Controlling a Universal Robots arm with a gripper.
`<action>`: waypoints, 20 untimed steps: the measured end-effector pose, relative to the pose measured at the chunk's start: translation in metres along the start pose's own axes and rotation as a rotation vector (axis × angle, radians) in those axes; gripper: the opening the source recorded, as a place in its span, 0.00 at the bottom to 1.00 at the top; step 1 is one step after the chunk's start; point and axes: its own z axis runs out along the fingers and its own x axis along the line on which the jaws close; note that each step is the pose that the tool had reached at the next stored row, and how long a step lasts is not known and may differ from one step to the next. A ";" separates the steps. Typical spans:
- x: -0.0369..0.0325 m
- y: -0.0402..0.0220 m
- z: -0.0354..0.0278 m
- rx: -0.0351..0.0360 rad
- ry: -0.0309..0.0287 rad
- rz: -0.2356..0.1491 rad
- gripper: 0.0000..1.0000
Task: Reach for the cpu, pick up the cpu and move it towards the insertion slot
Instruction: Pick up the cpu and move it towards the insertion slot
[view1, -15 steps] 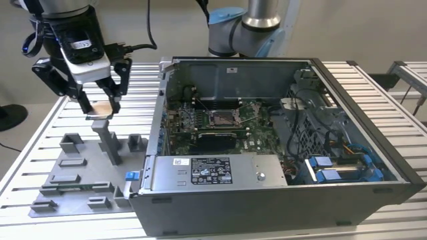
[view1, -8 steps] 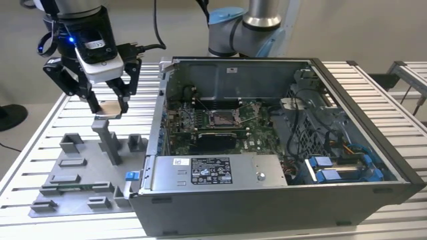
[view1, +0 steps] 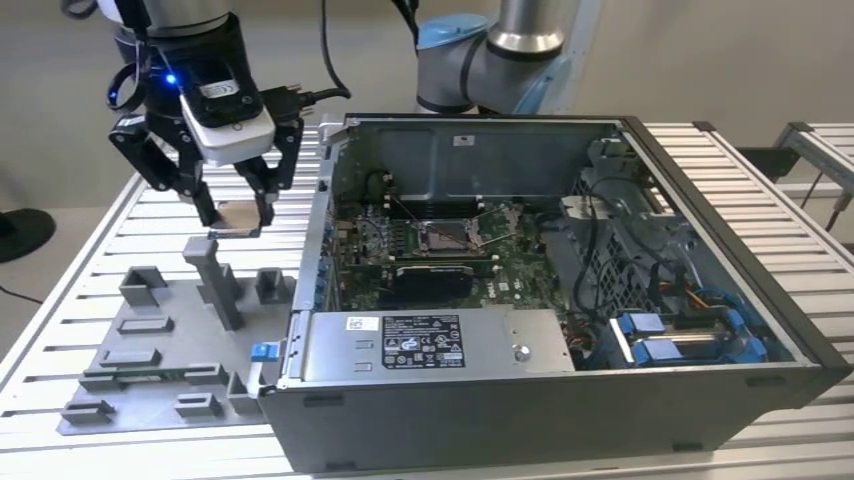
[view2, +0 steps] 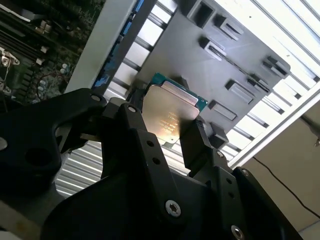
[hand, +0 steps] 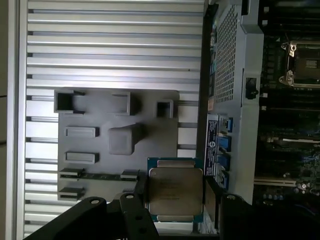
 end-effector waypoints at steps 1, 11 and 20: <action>-0.0023 -0.0001 -0.0001 0.0001 0.0005 0.000 0.00; -0.0220 -0.0004 -0.0007 0.0000 0.0043 0.000 0.00; -0.0383 -0.0007 -0.0010 -0.0002 0.0072 0.000 0.00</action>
